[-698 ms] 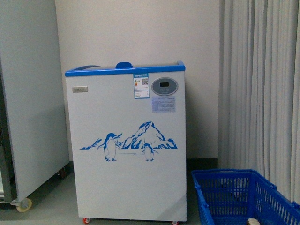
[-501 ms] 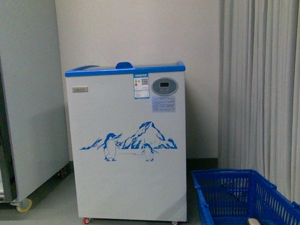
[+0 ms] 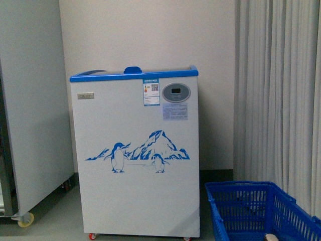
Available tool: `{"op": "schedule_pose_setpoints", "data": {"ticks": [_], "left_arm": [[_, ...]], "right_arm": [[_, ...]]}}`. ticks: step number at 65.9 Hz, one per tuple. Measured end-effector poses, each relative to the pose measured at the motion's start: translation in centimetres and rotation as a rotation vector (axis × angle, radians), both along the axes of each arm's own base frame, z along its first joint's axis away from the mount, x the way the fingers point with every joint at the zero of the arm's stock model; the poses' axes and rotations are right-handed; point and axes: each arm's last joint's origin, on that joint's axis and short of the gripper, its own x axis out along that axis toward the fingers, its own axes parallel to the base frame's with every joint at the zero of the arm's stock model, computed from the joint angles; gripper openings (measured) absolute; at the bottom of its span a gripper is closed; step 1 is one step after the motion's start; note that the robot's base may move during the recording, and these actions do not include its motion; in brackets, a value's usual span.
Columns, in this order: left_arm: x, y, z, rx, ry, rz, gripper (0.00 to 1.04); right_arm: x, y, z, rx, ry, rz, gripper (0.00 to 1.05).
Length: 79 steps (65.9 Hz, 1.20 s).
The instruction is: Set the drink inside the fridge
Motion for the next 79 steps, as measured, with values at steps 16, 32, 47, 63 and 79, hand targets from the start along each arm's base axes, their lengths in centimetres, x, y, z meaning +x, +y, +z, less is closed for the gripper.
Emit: {"op": "schedule_pose_setpoints", "data": {"ticks": [16,32,47,63,79], "left_arm": [[0.00,0.00,0.00,0.000,0.000,0.000,0.97],[0.00,0.00,0.00,0.000,0.000,0.000,0.97],[0.00,0.00,0.00,0.000,0.000,0.000,0.97],[0.00,0.00,0.00,0.000,0.000,0.000,0.97],[0.00,0.00,0.00,0.000,0.000,0.000,0.97]], "right_arm": [[0.00,0.00,0.00,0.000,0.000,0.000,0.97],[0.00,0.00,0.00,0.000,0.000,0.000,0.97],[0.00,0.00,0.00,0.000,0.000,0.000,0.97],[0.00,0.00,0.00,0.000,0.000,0.000,0.97],[0.00,0.00,0.00,0.000,0.000,0.000,0.97]]}}
